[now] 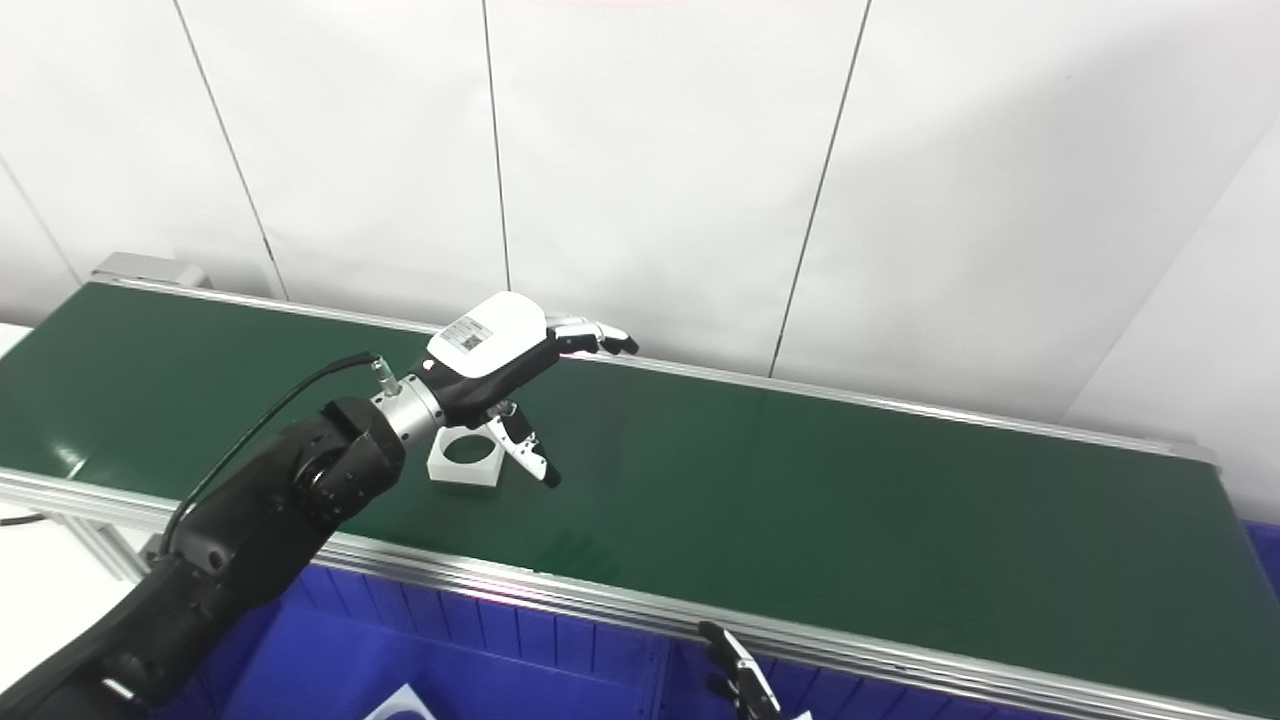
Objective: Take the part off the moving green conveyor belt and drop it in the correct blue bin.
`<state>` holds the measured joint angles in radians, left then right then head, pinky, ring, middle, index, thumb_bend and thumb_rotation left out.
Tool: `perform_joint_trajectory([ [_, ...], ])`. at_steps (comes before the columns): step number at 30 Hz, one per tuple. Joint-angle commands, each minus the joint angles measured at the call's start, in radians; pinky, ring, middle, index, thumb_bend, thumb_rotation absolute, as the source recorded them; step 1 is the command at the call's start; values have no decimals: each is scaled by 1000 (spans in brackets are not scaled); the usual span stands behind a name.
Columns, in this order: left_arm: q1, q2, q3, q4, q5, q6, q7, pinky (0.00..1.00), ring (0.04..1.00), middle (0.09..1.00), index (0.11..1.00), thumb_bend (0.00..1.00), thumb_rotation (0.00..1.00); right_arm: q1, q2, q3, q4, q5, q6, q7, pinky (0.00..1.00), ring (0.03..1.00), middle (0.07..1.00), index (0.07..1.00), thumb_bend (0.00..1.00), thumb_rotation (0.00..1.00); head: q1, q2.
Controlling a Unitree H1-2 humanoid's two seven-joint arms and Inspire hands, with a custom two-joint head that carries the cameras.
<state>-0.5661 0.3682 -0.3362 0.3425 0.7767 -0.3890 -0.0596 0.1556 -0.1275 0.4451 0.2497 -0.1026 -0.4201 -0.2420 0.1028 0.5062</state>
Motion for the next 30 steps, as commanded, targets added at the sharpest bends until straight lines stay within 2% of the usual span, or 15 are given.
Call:
perform_joint_trajectory([
  [1, -70, 12, -1, 3, 12, -8, 22, 680, 750, 790, 810, 1000, 132, -10, 4, 0, -17, -2, -50, -10, 812, 887, 910, 858, 1000, 973, 0, 0],
  [11, -134, 12, -61, 112, 81, 24, 9, 812, 804, 811, 806, 1000, 155, -8, 5, 6, -18, -9, -50, -18, 807, 877, 904, 828, 1000, 975, -6, 1],
  [21, -175, -21, -108, 254, 103, 27, 58, 803, 805, 804, 790, 1000, 145, -9, 1, 23, -28, -20, -50, -36, 815, 876, 900, 816, 983, 958, -13, 5],
  [30, -209, -45, -165, 378, 123, 45, 83, 806, 809, 811, 796, 1000, 182, -7, 2, 33, -33, -20, -50, -42, 820, 881, 900, 814, 968, 950, -23, 11],
])
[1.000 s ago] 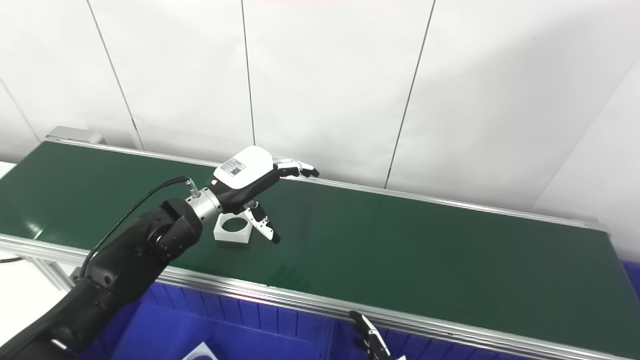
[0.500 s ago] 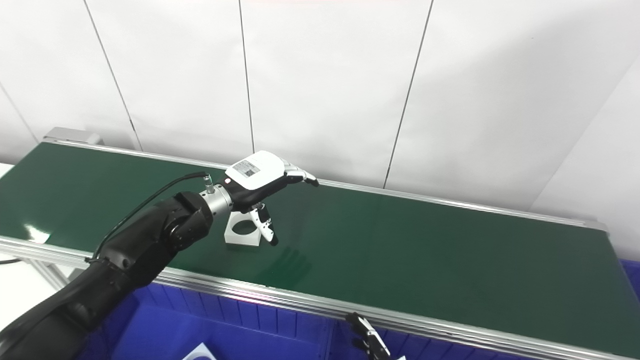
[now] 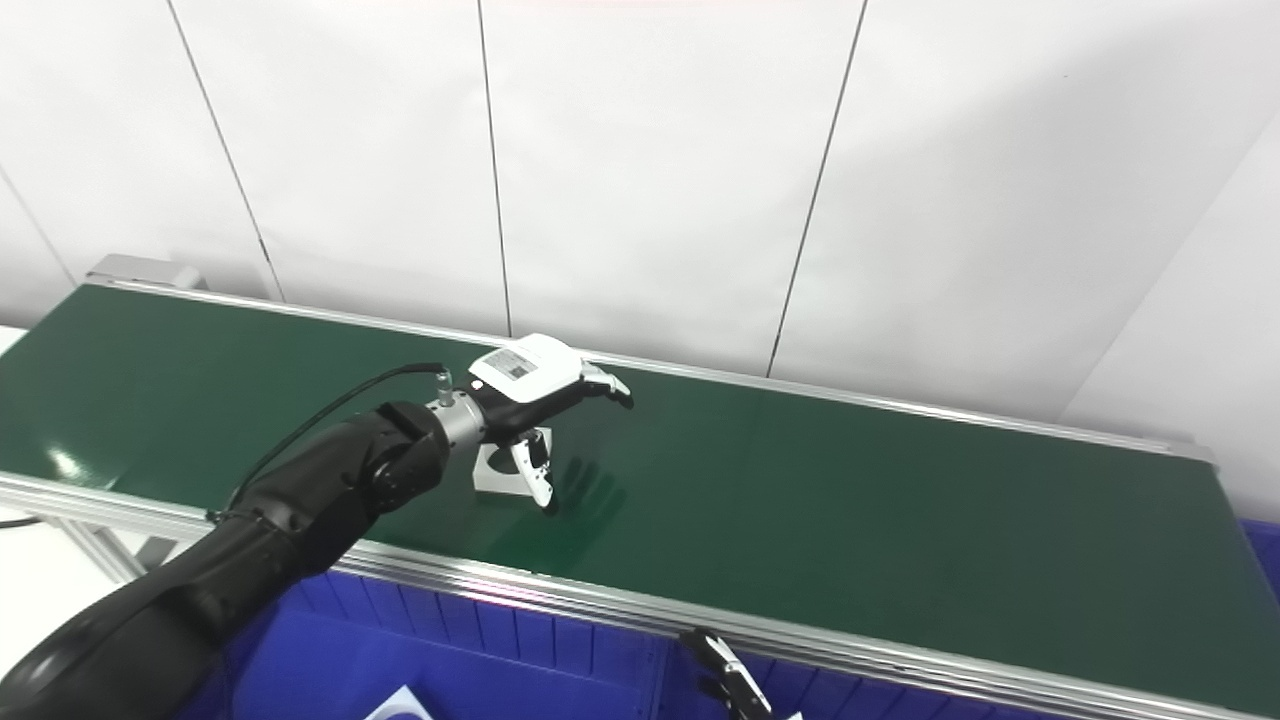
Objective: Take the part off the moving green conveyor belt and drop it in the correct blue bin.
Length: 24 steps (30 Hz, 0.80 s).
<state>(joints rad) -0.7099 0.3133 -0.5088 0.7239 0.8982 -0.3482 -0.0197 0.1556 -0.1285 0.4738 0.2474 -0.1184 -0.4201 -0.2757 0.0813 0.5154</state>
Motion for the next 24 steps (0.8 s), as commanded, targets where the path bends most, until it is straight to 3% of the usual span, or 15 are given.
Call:
perform_joint_trajectory([
  [1, -69, 9, 4, 7, 1, 5, 47, 805, 807, 810, 797, 1000, 185, -6, 2, 5, -31, -4, -50, -8, 820, 882, 901, 816, 971, 951, -1, 2],
  [5, -102, -1, -11, 69, -5, 17, 32, 813, 814, 814, 805, 1000, 179, -4, 1, 12, -38, -16, -50, -20, 809, 877, 900, 818, 990, 962, -9, 4],
  [10, -132, -19, -37, 156, 1, 13, 62, 801, 807, 809, 798, 1000, 184, 3, 2, 12, -50, -9, -50, -12, 822, 883, 898, 815, 985, 953, -15, 10],
  [24, -142, -3, -120, 175, 40, 51, 42, 807, 780, 766, 725, 1000, 166, 13, 0, 15, -66, -8, -50, -1, 830, 882, 900, 819, 975, 947, -22, 22],
])
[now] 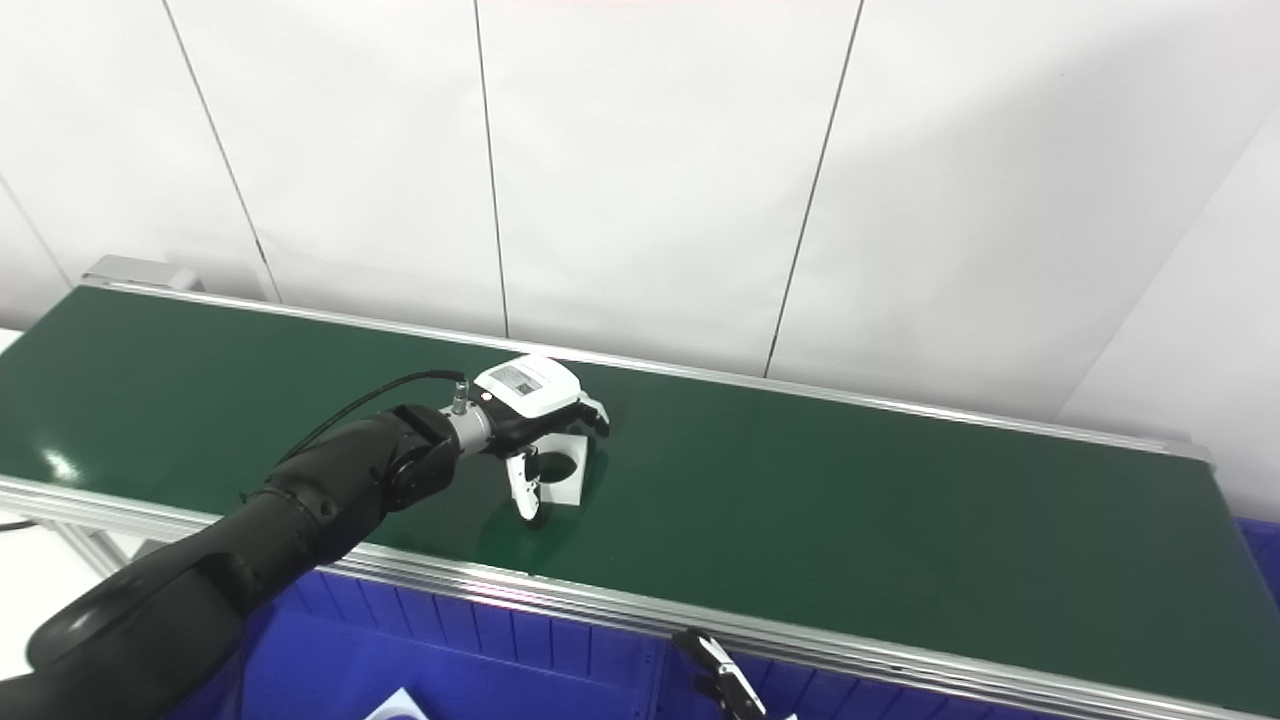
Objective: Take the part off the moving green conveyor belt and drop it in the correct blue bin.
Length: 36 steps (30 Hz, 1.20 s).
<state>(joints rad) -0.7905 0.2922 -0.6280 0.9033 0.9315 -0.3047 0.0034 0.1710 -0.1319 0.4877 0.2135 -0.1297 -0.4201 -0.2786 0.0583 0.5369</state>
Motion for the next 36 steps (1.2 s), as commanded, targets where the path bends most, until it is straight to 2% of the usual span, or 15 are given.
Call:
perform_joint_trajectory([
  [1, -61, 18, -13, 0, 14, 7, 11, 800, 769, 758, 717, 1000, 163, -2, 3, 2, -33, 3, -50, 2, 829, 881, 900, 820, 975, 946, -2, 4],
  [3, -58, 15, -38, 10, 30, 18, -5, 745, 722, 732, 677, 1000, 159, -2, 3, 3, -37, 2, -50, 3, 829, 879, 900, 821, 963, 943, -5, 7],
  [6, -51, 7, -70, 39, 39, 29, -6, 464, 506, 571, 559, 990, 70, 0, 3, 5, -43, 1, -50, 2, 827, 876, 898, 817, 958, 939, -6, 9],
  [7, -47, 4, -71, 41, 32, 38, -8, 453, 498, 564, 554, 990, 67, 1, 3, 6, -44, -1, -50, 0, 827, 876, 898, 817, 958, 939, -7, 10],
  [8, -42, 1, -66, 43, 22, 47, -12, 383, 435, 498, 535, 762, 34, 2, 2, 6, -45, -3, -50, -1, 826, 877, 896, 816, 958, 940, -8, 11],
  [9, -37, 0, -60, 38, 12, 54, -16, 291, 349, 441, 521, 619, 13, 2, 2, 6, -46, -3, -50, 0, 825, 879, 896, 816, 958, 941, -8, 11],
  [11, -31, -1, -53, 27, 3, 66, -22, 148, 203, 433, 489, 544, 2, 3, 4, 4, -46, 1, -50, 4, 827, 881, 895, 813, 969, 939, -8, 11],
  [13, -30, 0, -54, 18, 3, 74, -16, 99, 153, 449, 480, 527, 0, 5, 5, 1, -46, 7, -50, 10, 831, 883, 894, 810, 982, 938, -8, 11],
  [22, -42, 1, -42, -52, -13, 102, -62, 113, 176, 454, 477, 525, 0, 2, 4, 1, -46, 2, -50, 7, 821, 878, 890, 804, 973, 935, 5, 9],
  [27, -46, 7, -27, -112, -41, 85, -104, 154, 220, 399, 485, 521, 0, -5, 0, 2, -37, -1, -50, 7, 817, 880, 893, 804, 954, 938, 25, 11],
  [29, -45, 17, -17, -162, -54, 81, -134, 196, 263, 443, 487, 524, 0, -11, 1, 2, -28, 0, -50, 4, 821, 880, 893, 804, 949, 939, 30, 14],
  [30, -42, 22, -10, -188, -60, 84, -145, 208, 274, 420, 495, 522, 0, -14, 3, 2, -25, 1, -50, 4, 822, 881, 893, 805, 949, 939, 30, 14],
  [33, -35, 41, 7, -262, -64, 77, -156, 197, 257, 469, 484, 527, 0, -21, 9, -1, -16, 12, -50, 15, 830, 885, 897, 807, 948, 934, 31, 17],
  [35, -25, 65, 27, -341, -72, 74, -186, 206, 273, 426, 494, 523, 0, -28, 13, -4, -13, 22, -50, 27, 828, 887, 901, 810, 939, 929, 33, 22],
  [36, -23, 78, 37, -378, -77, 75, -202, 253, 321, 439, 495, 525, 0, -33, 17, -6, -12, 27, -50, 32, 826, 885, 900, 811, 938, 925, 39, 29],
])
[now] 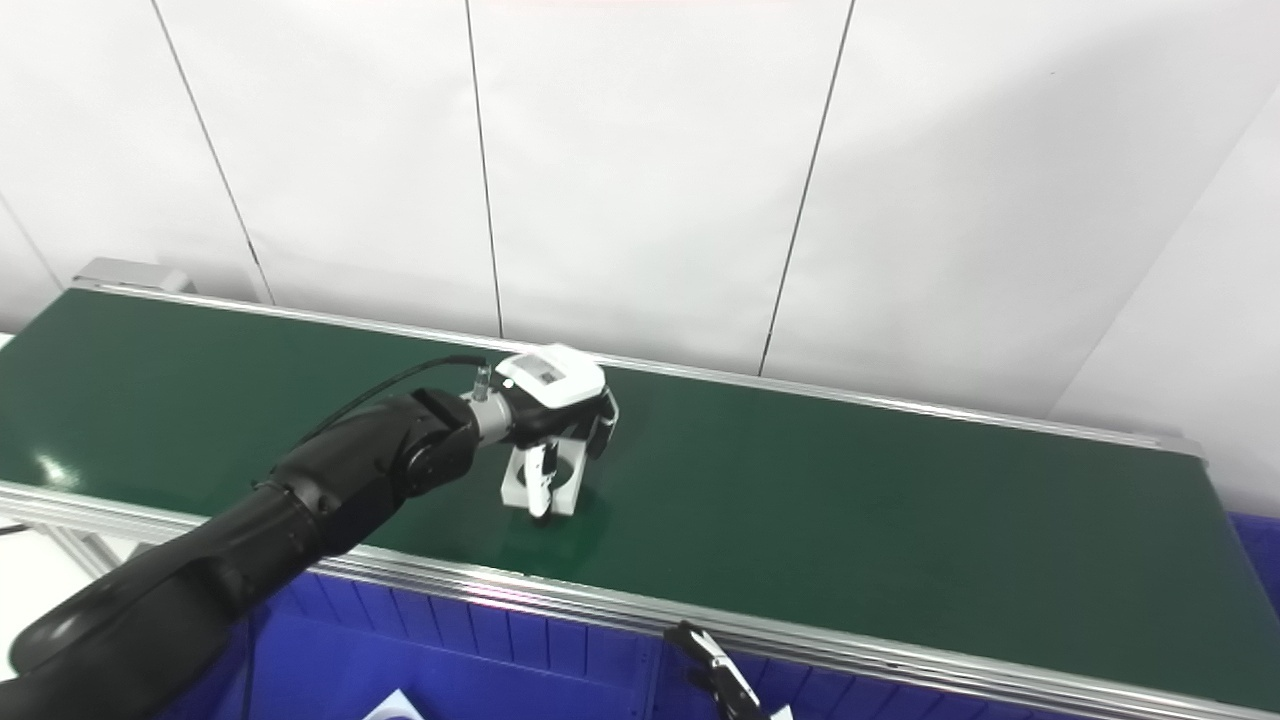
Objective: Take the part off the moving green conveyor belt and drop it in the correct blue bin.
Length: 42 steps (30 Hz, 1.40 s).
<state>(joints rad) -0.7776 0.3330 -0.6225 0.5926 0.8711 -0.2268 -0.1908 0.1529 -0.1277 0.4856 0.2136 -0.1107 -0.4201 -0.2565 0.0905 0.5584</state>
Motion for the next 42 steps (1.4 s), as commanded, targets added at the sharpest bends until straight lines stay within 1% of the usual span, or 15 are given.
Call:
perform_joint_trajectory([
  [1, -33, 46, 38, -93, -19, -1, -20, 259, 327, 441, 496, 525, 0, -18, 15, -6, -11, 10, -50, 14, 826, 885, 900, 811, 937, 924, 7, 7],
  [4, -17, 82, 63, -178, -33, -11, -51, 297, 362, 440, 497, 525, 0, -23, 26, -21, -6, 18, -50, 23, 821, 879, 895, 806, 962, 917, 20, 22],
  [7, 3, 116, 91, -249, -52, -29, -64, 274, 338, 411, 503, 521, 0, -26, 31, -32, -7, 20, -50, 32, 815, 878, 898, 807, 961, 917, 28, 36],
  [13, 71, 194, 162, -449, -100, -27, -138, 308, 382, 445, 500, 524, 0, -26, 32, -58, -27, 40, -50, 71, 808, 881, 902, 811, 965, 912, 65, 74],
  [18, 174, 237, 247, -628, -135, -8, -174, 353, 422, 486, 483, 524, 0, -24, 31, -88, -43, 53, -50, 105, 799, 873, 895, 807, 969, 912, 104, 110],
  [21, 251, 255, 307, -723, -161, 13, -191, 320, 369, 428, 499, 522, 0, -24, 30, -108, -53, 64, -50, 127, 791, 868, 892, 808, 946, 899, 148, 142],
  [22, 269, 256, 323, -747, -168, 21, -200, 233, 275, 454, 489, 525, 0, -23, 29, -115, -57, 67, -50, 134, 792, 867, 891, 813, 935, 893, 152, 145],
  [24, 308, 260, 355, -794, -181, 37, -211, 183, 222, 468, 483, 526, 0, -24, 28, -130, -63, 75, -50, 154, 796, 864, 892, 819, 927, 889, 179, 164],
  [27, 376, 267, 404, -870, -189, 82, -237, 295, 347, 455, 494, 525, 0, -26, 23, -155, -75, 82, -50, 181, 799, 859, 894, 829, 931, 898, 243, 206],
  [29, 417, 269, 429, -916, -187, 105, -252, 322, 371, 449, 498, 524, 0, -26, 19, -170, -87, 87, -50, 200, 796, 857, 895, 834, 935, 910, 265, 220],
  [31, 465, 268, 453, -967, -170, 129, -265, 301, 339, 416, 499, 521, 0, -26, 15, -189, -100, 99, -49, 224, 798, 857, 897, 832, 938, 916, 292, 242],
  [33, 512, 260, 471, -1008, -155, 142, -263, 351, 383, 444, 497, 524, 0, -26, 12, -208, -111, 109, -49, 246, 806, 861, 895, 829, 935, 914, 317, 262],
  [35, 555, 247, 486, -1039, -146, 161, -262, 356, 382, 444, 497, 525, 0, -26, 12, -223, -119, 107, -50, 260, 810, 864, 892, 826, 926, 915, 328, 273],
  [39, 654, 213, 503, -1094, -120, 197, -251, 427, 464, 511, 465, 522, 0, -24, 14, -246, -133, 104, -50, 280, 804, 865, 891, 822, 917, 927, 346, 284],
  [42, 725, 181, 511, -1115, -91, 196, -222, 372, 404, 448, 498, 523, 0, -23, 18, -259, -136, 113, -49, 298, 800, 864, 890, 822, 924, 918, 361, 292],
])
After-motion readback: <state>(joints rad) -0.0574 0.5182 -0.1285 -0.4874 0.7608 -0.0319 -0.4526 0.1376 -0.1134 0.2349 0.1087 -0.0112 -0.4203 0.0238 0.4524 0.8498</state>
